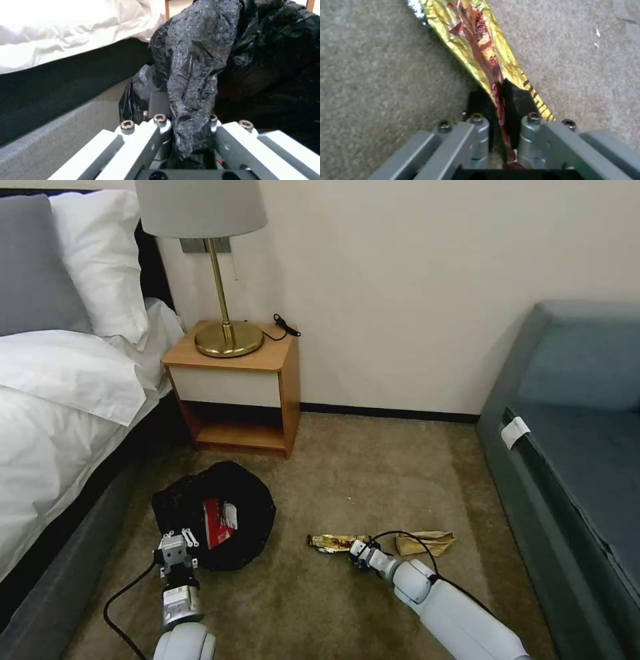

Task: Pick up the trash bin, then pick up the garbage on the floor and place it into the trash bin.

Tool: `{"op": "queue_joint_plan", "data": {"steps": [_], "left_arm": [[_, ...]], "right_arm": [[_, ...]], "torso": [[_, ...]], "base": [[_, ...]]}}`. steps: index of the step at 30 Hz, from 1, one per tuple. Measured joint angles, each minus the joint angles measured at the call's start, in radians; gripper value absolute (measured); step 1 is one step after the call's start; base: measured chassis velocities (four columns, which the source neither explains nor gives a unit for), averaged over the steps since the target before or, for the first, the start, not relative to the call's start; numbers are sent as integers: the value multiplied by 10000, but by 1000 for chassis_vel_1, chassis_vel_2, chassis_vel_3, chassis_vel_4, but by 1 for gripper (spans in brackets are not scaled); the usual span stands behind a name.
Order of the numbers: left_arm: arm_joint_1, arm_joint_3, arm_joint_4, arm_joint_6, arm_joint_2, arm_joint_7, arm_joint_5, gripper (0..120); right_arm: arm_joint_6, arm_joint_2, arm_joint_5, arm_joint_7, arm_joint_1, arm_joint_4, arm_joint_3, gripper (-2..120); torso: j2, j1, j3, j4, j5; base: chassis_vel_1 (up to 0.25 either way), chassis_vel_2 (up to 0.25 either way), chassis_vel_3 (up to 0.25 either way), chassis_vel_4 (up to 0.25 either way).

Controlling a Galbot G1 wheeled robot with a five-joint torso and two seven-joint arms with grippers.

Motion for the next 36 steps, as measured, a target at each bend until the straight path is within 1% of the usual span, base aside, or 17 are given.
{"op": "queue_joint_plan", "data": {"steps": [10,13,15,22,25,33,36], "left_arm": [[35,-3,69,-88,-5,-124,-6,3],[56,-4,51,-88,-2,-125,4,3],[102,-23,-61,-151,-11,-244,160,3],[195,-27,-258,-183,-40,-404,203,3],[376,-63,-529,-247,-18,-482,351,3],[534,-61,-633,-470,-46,-593,491,3],[593,-38,-637,-542,-50,-674,560,3]], "right_arm": [[93,-36,-263,16,-243,178,238,0],[93,-54,-267,15,-285,240,302,0],[93,-67,-321,60,-407,389,461,0],[138,-38,-464,202,-611,568,645,0],[208,45,-542,427,-679,872,1074,0],[391,230,-450,1049,-541,1168,1604,0],[581,389,-403,1437,-430,1387,2020,0]], "torso": [[0,0,0,0,2],[0,0,0,0,1],[0,0,0,0,1],[0,0,0,0,2],[0,0,0,0,2],[0,0,0,1,1],[0,0,0,1,2]], "base": [[0,0,0,0],[0,0,0,0],[0,0,0,0],[0,0,0,0],[0,0,0,0],[0,0,0,0],[0,0,0,0]]}}
